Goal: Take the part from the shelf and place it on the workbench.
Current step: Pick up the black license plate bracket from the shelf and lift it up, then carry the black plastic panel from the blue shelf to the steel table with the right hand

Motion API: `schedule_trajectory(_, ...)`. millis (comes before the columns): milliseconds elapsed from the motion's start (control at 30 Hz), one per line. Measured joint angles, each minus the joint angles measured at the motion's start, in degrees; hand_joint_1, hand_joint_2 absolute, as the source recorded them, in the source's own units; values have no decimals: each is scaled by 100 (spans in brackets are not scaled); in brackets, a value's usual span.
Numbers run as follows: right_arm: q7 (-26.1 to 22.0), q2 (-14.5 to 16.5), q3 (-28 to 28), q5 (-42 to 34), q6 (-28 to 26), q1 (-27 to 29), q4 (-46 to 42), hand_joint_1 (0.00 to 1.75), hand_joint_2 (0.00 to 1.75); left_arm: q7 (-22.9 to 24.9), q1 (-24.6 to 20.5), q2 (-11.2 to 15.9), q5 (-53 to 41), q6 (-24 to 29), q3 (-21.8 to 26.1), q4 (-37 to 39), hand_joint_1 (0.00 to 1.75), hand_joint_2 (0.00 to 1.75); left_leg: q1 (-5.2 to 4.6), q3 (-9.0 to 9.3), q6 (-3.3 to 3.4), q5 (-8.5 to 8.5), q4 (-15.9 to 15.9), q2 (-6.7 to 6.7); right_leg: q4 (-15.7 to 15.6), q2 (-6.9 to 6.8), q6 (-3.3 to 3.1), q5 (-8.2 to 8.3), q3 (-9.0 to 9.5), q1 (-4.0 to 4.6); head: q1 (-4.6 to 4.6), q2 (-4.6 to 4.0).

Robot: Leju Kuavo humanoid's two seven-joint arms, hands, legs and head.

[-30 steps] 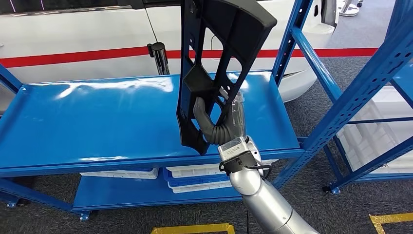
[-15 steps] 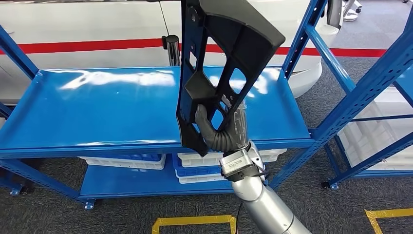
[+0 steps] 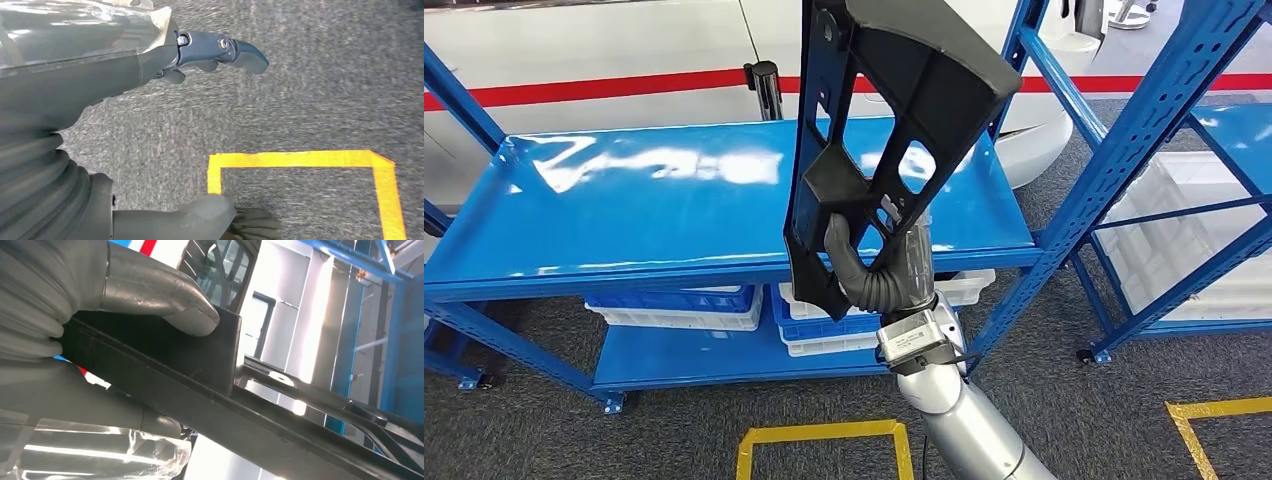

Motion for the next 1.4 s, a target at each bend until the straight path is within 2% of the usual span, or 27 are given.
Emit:
schedule_trajectory(33, 0, 2, 1, 3, 11, 5, 0, 175, 175, 1, 0, 2, -1, 4, 1, 0, 0, 175, 30, -25, -42, -63, 232, 1, 18, -1, 15, 41, -67, -3, 1, 0)
schedule_trajectory(67, 0, 2, 1, 5, 28, 10, 0, 175, 175, 1, 0, 2, -2, 7, 1, 0, 0, 175, 65, 45, -81, -11, 271, 3, 46, -3, 35, 74, -135, -12, -1, 0)
schedule_trajectory(100, 0, 2, 0, 7, 44, 13, 0, 175, 175, 2, -1, 3, -4, 8, 1, 0, 0, 175, 103, 225, -115, 124, 83, 6, 83, -3, 56, 98, -198, -26, -1, 0)
schedule_trajectory(167, 0, 3, -1, 11, 68, 12, -1, 175, 175, 3, -15, 2, -8, 11, 1, 0, 0, 175, 156, 746, -177, 314, -659, 1, 183, -2, 103, 131, -320, -40, -9, 0)
schedule_trajectory(233, 1, 7, -1, 15, 73, 8, -1, 175, 175, 3, -31, -1, -9, 12, 1, 0, 0, 175, 148, 1011, -134, 329, -1113, -23, 250, 0, 173, 174, -404, -18, -12, 0)
schedule_trajectory(333, -2, 9, -3, 15, 78, 3, -2, 175, 175, 3, -38, -1, -9, 14, 1, 0, 0, 175, 100, 940, 58, 386, -1165, -21, 262, 10, 323, 256, -465, 9, -1, 0)
schedule_trajectory(367, -2, 7, -5, 15, 81, 4, -1, 175, 175, 3, -42, -3, -10, 14, 1, 0, 0, 175, 89, 902, 130, 442, -1182, -11, 319, 15, 344, 202, -521, 8, 0, 0)
schedule_trajectory(433, -2, -2, -11, 15, 88, 5, 0, 175, 175, 6, -50, -5, -20, 14, 1, 0, 0, 175, 79, 791, 263, 570, -1214, 15, 766, 21, 287, -162, -728, 1, 21, 0)
schedule_trajectory(500, -2, -13, -13, 16, 91, 8, 0, 175, 175, 7, -51, -2, -42, 3, 1, 0, 0, 175, 54, 645, 315, 683, -1211, 23, 1497, 22, 219, -601, -955, -4, 45, 0)
schedule_trajectory(533, -2, -20, -14, 18, 95, 11, 0, 175, 175, -2, -51, -1, -51, -23, 1, 0, 0, 175, 45, 568, 317, 740, -1209, 26, 1759, 22, 232, -694, -992, -5, 48, 0)
schedule_trajectory(567, -2, -28, -15, 27, 103, 12, 0, 175, 175, -24, -50, -1, -57, -80, 1, 0, 0, 175, 37, 492, 314, 798, -1206, 29, 1861, 22, 270, -693, -946, -5, 51, 0)
schedule_trajectory(600, -2, -36, -16, 42, 114, 14, 0, 175, 175, -59, -50, -2, -55, -171, 1, 0, 0, 175, 32, 420, 303, 856, -1205, 31, 1767, 22, 319, -612, -799, -3, 54, 0)
schedule_trajectory(667, -2, -44, -17, 83, 146, 13, -1, 175, 175, -155, -52, -1, -29, -432, 1, -1, 0, 175, 22, 302, 263, 964, -1200, 28, 1067, 22, 361, -436, -239, 6, 58, 0)
schedule_trajectory(700, -2, -44, -17, 103, 162, 13, -2, 175, 175, -202, -54, -1, -10, -580, 1, -1, 0, 175, 13, 260, 235, 1013, -1197, 26, 642, 23, 346, -422, 61, 27, 60, 0)
schedule_trajectory(733, -1, -44, -19, 122, 175, 15, -3, 175, 175, -249, -54, 1, 13, -743, 2, -2, 0, 175, 5, 234, 203, 1065, -1201, 26, 319, 25, 321, -438, 254, 51, 57, 0)
schedule_trajectory(767, 0, -45, -24, 143, 183, 19, -4, 175, 175, -295, -55, 2, 33, -924, 3, -2, 0, 175, 3, 221, 167, 1115, -1211, 27, 133, 28, 289, -467, 345, 84, 53, 0)
schedule_trajectory(800, 1, -48, -31, 161, 187, 24, -4, 175, 175, -339, -54, 5, 49, -1104, 4, -2, 0, 175, 6, 216, 124, 1169, -1234, 28, 68, 30, 257, -461, 340, 113, 50, 0)
schedule_trajectory(867, 4, -49, -48, 192, 199, 35, -4, 175, 175, -411, -51, 31, 81, -1427, 18, -2, 0, 175, 34, 180, 46, 1166, -1233, 21, 37, 26, 159, -353, 271, 59, 45, 0)
schedule_trajectory(933, 7, -45, -55, 213, 223, 43, -4, 175, 175, -452, -45, 57, 104, -1641, 39, -2, 0, 175, 56, 66, -5, 810, -963, 7, -4, 11, 39, -211, 208, -7, 20, 0)
schedule_trajectory(1000, 9, -44, -57, 221, 241, 49, -4, 175, 175, -467, -41, 63, 113, -1739, 50, -2, 0, 175, 64, -25, -29, 454, -657, 1, -1, 1, -19, -143, 148, 10, -8, 0)
schedule_trajectory(1033, 9, -44, -58, 222, 243, 52, -4, 175, 175, -468, -41, 67, 114, -1750, 51, -2, 0, 175, 65, -44, -35, 388, -578, -1, -1, 2, -21, -132, 134, 14, -10, 0)
schedule_trajectory(1067, 9, -44, -59, 222, 244, 52, -4, 175, 175, -468, -41, 69, 114, -1753, 52, -2, 0, 175, 65, -51, -37, 370, -551, -1, -1, 1, -22, -128, 130, 15, -8, 0)
schedule_trajectory(1133, 9, -50, -64, 242, 267, 82, -4, 175, 175, -478, -40, 89, 116, -1791, 72, -2, 0, 175, 74, -97, -77, 215, -92, 0, 18, -1, -18, -43, 10, 30, -4, 0)
schedule_trajectory(1200, 9, -58, -88, 279, 291, 131, -8, 175, 175, -490, -56, 121, 120, -1830, 105, -4, 0, 175, 88, 450, -80, 226, -416, -1, 104, 0, 41, 97, -227, 55, -3, 0)
schedule_trajectory(1267, 7, -61, -117, 301, 293, 153, -14, 175, 175, -496, -76, 140, 120, -1840, 127, -6, 0, 175, 67, 1040, 2, 362, -1203, -6, 170, -5, 141, 196, -365, 69, -1, 0)
schedule_trajectory(1333, 3, -62, -134, 309, 294, 155, -17, 175, 175, -500, -81, 147, 120, -1843, 135, -7, 0, 175, 37, 1032, 108, 405, -1275, -2, 160, -10, 227, 266, -397, 82, 5, 0)
schedule_trajectory(1400, 0, -72, -152, 317, 296, 152, -17, 175, 175, -508, -91, 149, 120, -1842, 136, -7, 0, 175, 47, 977, 225, 524, -1345, 28, 290, 3, 251, 158, -500, 89, 13, 0)
